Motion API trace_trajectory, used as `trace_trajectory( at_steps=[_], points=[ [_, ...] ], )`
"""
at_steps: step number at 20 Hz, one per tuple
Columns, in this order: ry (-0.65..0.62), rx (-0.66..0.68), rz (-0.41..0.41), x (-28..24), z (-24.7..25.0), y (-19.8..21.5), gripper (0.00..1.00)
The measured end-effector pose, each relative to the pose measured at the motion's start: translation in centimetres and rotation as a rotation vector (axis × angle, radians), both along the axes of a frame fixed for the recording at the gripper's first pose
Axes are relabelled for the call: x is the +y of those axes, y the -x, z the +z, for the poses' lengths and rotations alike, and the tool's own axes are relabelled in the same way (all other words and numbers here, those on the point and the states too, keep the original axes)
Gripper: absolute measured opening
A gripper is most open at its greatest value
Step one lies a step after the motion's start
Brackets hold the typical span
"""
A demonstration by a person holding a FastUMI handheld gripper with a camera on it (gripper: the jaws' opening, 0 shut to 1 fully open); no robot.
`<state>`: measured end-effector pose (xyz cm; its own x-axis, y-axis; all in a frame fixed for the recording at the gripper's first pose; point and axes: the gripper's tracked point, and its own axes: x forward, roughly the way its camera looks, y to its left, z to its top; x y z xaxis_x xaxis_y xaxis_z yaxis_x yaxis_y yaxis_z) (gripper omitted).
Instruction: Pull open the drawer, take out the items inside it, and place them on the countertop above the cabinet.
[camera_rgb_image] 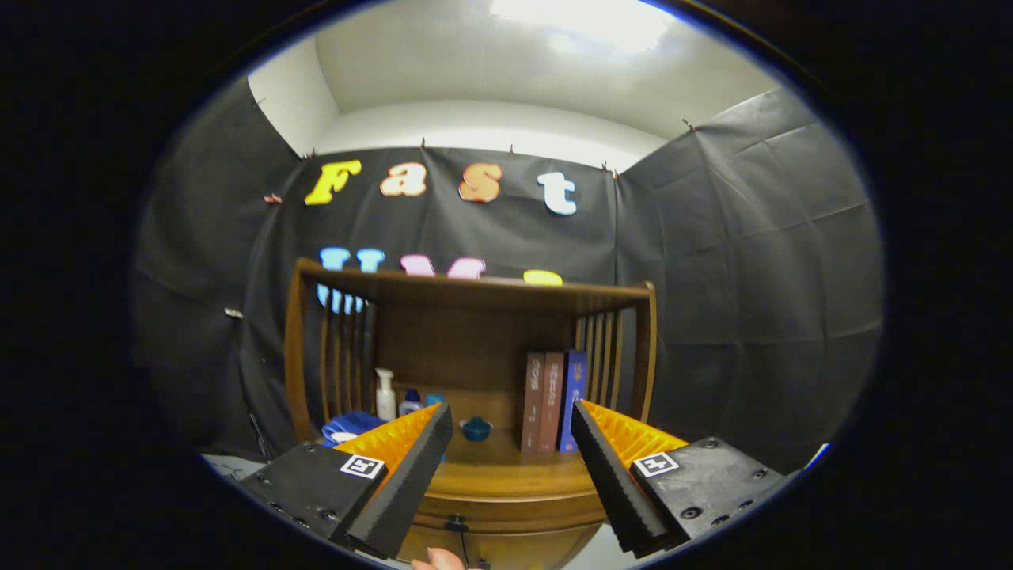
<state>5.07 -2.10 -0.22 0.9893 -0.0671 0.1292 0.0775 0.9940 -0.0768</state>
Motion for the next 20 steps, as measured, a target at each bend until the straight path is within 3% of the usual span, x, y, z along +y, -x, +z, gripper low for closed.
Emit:
trace_trajectory(
  at_steps=[3,6,12,20],
  points=[
    [-0.008,0.022,0.063,2.1,-4.5,-2.4,0.99],
    [0.024,0.078,0.038,2.4,-11.3,-4.3,0.98],
    [-0.041,0.142,0.046,3.6,-21.7,-6.9,0.98],
    [-0.104,0.222,0.080,4.6,-29.1,-9.7,0.98]
  ],
)
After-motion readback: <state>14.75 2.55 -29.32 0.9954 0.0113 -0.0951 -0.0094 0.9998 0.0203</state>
